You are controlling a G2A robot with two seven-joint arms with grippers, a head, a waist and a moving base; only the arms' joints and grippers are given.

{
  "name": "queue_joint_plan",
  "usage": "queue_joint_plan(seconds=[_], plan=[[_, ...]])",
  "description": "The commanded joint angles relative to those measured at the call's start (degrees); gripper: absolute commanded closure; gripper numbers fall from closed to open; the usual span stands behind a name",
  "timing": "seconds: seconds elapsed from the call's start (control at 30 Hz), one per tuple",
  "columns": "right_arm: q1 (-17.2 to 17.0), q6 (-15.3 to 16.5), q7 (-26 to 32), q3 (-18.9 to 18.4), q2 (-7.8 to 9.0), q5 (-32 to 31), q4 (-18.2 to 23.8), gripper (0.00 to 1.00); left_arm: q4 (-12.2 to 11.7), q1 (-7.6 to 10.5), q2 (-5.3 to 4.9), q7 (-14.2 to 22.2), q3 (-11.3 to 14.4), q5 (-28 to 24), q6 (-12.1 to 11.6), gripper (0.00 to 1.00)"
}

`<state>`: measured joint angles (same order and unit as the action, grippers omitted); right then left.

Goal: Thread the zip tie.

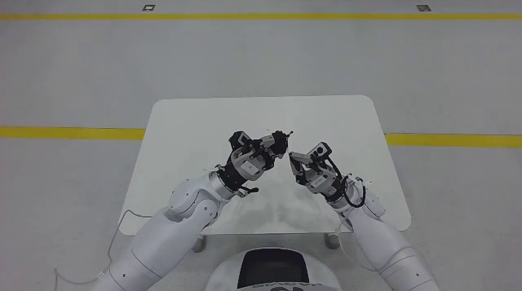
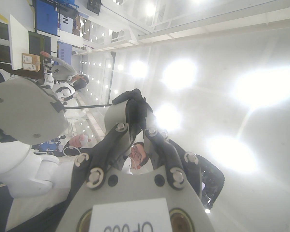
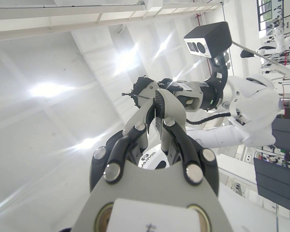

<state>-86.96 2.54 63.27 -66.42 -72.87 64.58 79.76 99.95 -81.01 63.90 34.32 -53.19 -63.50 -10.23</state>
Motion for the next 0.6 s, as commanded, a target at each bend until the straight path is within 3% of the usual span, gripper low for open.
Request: queue_joint_plan(seconds=[0.0, 0.57], plan=[[0.0, 0.1, 0.0, 0.0, 0.02, -0.4, 0.0, 1.00, 0.0, 0.00, 0.00, 0.0, 0.0, 0.0, 0.0, 1.00], [-0.5, 0.5, -0.6, -0.4, 0.21, -2.8, 0.3, 1.00, 0.0, 0.00, 0.00, 0.0, 0.0, 0.0, 0.0, 1.00]])
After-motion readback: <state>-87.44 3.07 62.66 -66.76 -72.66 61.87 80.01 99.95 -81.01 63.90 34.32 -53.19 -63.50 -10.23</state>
